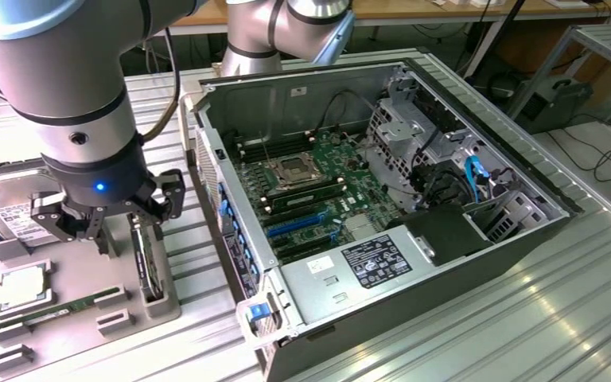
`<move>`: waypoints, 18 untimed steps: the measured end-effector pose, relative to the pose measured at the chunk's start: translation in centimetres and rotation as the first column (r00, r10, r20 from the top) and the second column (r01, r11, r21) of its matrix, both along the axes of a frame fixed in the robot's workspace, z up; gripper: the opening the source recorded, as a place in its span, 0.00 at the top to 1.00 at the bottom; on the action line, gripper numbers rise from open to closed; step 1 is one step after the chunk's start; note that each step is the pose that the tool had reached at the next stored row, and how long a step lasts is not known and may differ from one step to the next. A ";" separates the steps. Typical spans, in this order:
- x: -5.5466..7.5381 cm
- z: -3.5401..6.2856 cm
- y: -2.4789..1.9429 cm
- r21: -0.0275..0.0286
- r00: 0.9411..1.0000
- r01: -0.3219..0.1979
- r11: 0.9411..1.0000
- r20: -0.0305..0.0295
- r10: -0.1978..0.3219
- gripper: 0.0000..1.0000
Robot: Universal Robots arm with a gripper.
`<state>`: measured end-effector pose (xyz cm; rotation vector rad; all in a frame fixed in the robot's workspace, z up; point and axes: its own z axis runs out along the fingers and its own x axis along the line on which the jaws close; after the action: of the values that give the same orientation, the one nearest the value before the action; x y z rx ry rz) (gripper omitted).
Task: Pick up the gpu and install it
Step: 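Pick up the gpu and move the gpu toward the slot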
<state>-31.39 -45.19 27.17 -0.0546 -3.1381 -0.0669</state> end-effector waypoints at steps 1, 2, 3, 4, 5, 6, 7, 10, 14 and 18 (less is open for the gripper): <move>0.0 -0.03 0.00 0.000 1.000 0.000 1.000 0.000 0.000 0.34; 0.0 -0.06 0.00 0.000 1.000 0.000 1.000 0.000 0.000 0.34; 0.0 -0.09 0.00 0.000 1.000 0.000 1.000 0.000 0.000 0.34; 0.0 -0.11 0.00 0.000 1.000 0.000 1.000 0.000 0.000 0.34; 0.0 -0.15 0.00 0.000 1.000 0.000 1.000 0.000 0.000 0.34; 0.0 -0.18 0.00 0.000 1.000 0.000 1.000 0.000 0.000 0.34; 0.0 -0.24 0.00 0.000 1.000 0.000 1.000 0.000 0.000 0.34; 0.0 -0.34 0.00 0.000 1.000 0.000 1.000 0.000 0.000 0.34; 0.0 -0.47 0.00 0.000 1.000 0.000 1.000 0.000 0.000 0.34; 0.0 -0.61 0.00 0.000 1.000 0.000 1.000 0.000 0.000 0.34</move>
<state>-31.39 -45.20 26.56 -0.0546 -3.1382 -0.0670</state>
